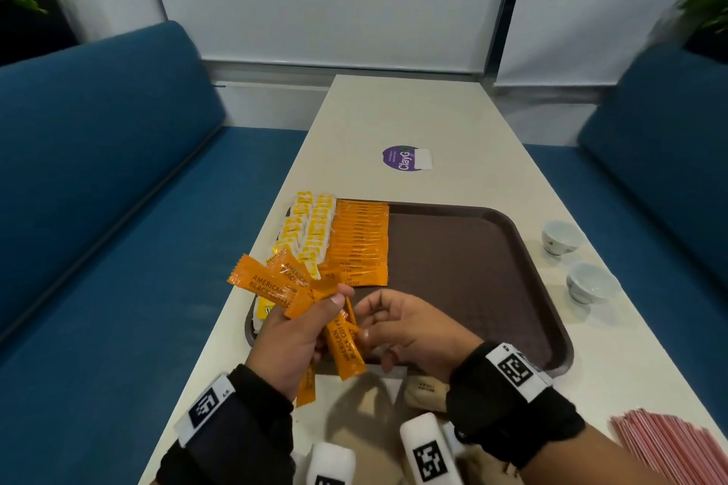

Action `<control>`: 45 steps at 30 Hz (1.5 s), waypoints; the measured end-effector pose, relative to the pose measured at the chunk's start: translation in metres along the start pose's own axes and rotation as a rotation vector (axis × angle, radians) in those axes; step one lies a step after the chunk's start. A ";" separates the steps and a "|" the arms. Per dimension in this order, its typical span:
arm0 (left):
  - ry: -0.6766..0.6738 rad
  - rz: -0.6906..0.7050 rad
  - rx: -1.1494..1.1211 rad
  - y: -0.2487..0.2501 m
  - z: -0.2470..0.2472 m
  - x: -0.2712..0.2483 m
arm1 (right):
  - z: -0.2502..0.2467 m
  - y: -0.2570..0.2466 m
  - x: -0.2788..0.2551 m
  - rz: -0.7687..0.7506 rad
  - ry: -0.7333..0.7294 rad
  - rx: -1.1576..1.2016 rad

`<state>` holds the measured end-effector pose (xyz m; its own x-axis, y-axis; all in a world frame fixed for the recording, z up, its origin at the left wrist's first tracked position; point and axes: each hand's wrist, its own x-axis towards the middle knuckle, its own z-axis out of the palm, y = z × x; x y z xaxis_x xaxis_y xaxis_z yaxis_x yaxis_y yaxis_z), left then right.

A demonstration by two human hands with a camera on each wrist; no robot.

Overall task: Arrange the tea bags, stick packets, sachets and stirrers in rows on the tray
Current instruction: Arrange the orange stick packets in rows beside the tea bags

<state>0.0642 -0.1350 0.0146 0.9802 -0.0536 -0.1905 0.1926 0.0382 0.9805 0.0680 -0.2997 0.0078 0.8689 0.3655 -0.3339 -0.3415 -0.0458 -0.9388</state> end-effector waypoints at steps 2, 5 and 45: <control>-0.006 -0.011 0.000 -0.001 -0.001 0.001 | 0.001 0.001 -0.001 -0.007 -0.014 0.022; -0.034 -0.012 -0.039 -0.002 -0.002 -0.001 | 0.006 0.002 -0.001 0.022 -0.039 0.084; -0.046 -0.303 0.143 -0.029 -0.020 -0.015 | -0.030 -0.040 0.116 0.468 0.330 -1.146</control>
<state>0.0449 -0.1153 -0.0117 0.8755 -0.0860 -0.4755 0.4637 -0.1270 0.8768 0.1939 -0.2835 0.0043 0.8537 -0.1416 -0.5011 -0.2778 -0.9378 -0.2082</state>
